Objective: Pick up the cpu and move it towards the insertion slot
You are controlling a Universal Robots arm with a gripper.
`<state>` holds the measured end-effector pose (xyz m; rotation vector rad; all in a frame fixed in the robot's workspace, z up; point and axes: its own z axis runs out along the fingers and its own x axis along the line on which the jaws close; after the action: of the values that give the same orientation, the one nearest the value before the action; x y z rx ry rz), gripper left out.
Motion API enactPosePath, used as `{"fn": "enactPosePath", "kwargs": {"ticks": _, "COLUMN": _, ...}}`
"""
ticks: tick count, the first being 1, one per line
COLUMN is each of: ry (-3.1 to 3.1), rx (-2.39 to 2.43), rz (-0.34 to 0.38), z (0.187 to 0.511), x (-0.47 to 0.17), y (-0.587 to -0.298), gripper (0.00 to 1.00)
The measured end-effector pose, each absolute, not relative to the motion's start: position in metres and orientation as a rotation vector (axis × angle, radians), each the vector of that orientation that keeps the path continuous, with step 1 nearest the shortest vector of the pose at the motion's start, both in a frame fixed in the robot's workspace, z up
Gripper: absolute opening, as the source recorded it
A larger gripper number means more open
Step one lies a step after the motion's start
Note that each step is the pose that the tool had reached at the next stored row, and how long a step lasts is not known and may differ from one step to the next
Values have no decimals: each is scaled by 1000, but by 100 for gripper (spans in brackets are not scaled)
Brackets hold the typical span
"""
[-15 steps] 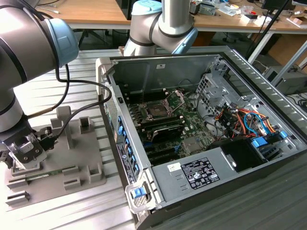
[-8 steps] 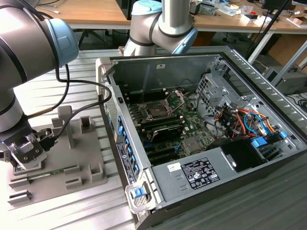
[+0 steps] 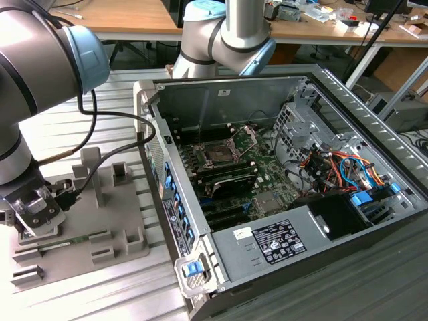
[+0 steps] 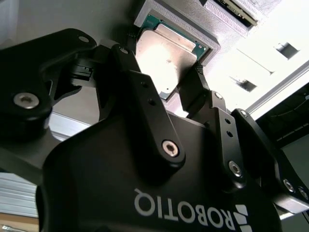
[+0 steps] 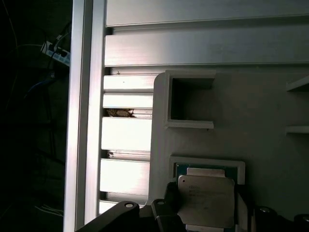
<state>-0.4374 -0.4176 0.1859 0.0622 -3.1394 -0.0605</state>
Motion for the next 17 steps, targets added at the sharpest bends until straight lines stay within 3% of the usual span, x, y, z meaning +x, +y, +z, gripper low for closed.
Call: {"fn": "enactPosePath", "kwargs": {"ticks": 17, "ry": -3139, "rx": 62, "rz": -60, "z": 191, "x": -437, "y": -418, "gripper": 55}}
